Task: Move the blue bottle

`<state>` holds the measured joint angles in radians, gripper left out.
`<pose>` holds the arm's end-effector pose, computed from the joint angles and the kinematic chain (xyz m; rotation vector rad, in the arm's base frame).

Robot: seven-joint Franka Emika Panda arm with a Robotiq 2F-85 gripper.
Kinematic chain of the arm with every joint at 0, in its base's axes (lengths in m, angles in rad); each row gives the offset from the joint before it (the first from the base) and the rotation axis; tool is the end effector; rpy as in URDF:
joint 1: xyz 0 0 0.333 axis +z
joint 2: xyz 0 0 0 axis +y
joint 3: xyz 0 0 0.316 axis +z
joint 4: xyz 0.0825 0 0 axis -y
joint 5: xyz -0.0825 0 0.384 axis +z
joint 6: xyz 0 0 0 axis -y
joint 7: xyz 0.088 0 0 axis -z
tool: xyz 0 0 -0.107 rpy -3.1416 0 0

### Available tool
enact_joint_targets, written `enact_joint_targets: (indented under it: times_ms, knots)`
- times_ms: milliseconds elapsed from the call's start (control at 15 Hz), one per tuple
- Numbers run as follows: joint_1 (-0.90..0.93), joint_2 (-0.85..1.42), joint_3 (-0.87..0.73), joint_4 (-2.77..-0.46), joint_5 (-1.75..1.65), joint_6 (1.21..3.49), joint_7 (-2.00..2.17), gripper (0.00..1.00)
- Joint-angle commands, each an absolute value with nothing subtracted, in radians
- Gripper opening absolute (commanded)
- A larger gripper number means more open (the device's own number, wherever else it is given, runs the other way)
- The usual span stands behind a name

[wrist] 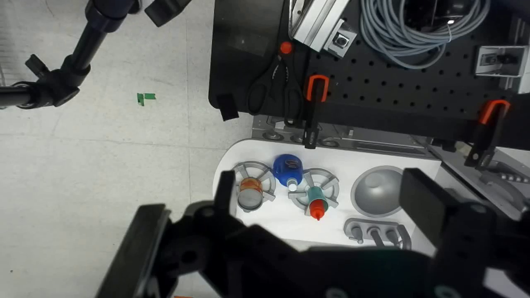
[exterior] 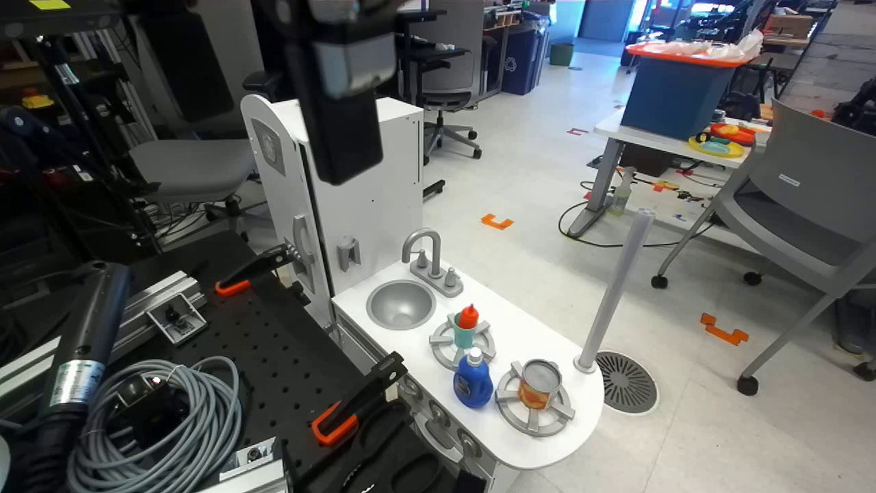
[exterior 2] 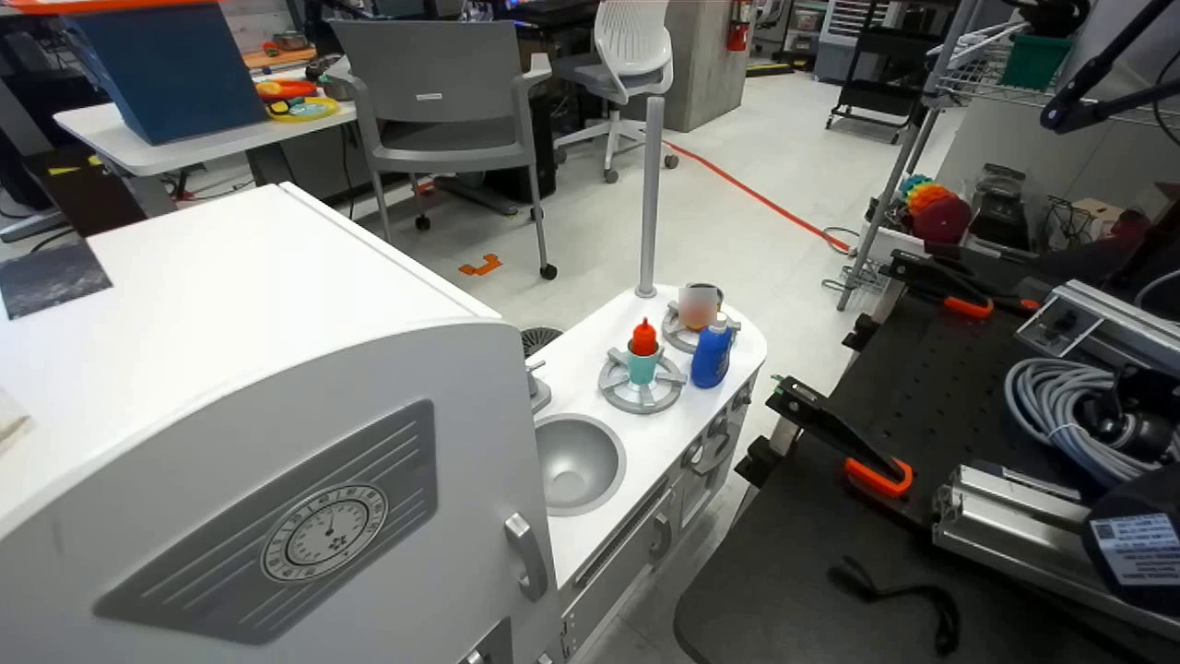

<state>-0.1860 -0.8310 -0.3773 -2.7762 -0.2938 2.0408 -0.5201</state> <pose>0.2629 -0.1743 0.4278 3.0991 0.2934 0.1104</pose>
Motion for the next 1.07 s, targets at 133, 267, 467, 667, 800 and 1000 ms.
enact_joint_targets:
  times_ms: [133, 267, 467, 667, 800, 1000]
  knots:
    - [-0.140, -0.711, -0.344, -2.700, -0.249, 2.049, -0.466, 1.00]
    - [-0.111, -0.616, -0.329, -2.643, -0.231, 2.062, -0.442, 1.00]
    - [-0.026, -0.437, -0.355, -2.533, -0.169, 2.106, -0.424, 1.00]
    - [0.043, -0.255, -0.382, -2.439, -0.070, 2.184, -0.427, 1.00]
    - [0.068, -0.125, -0.378, -2.402, -0.034, 2.264, -0.414, 1.00]
    - [0.007, 0.077, -0.271, -2.347, -0.061, 2.368, -0.319, 1.00]
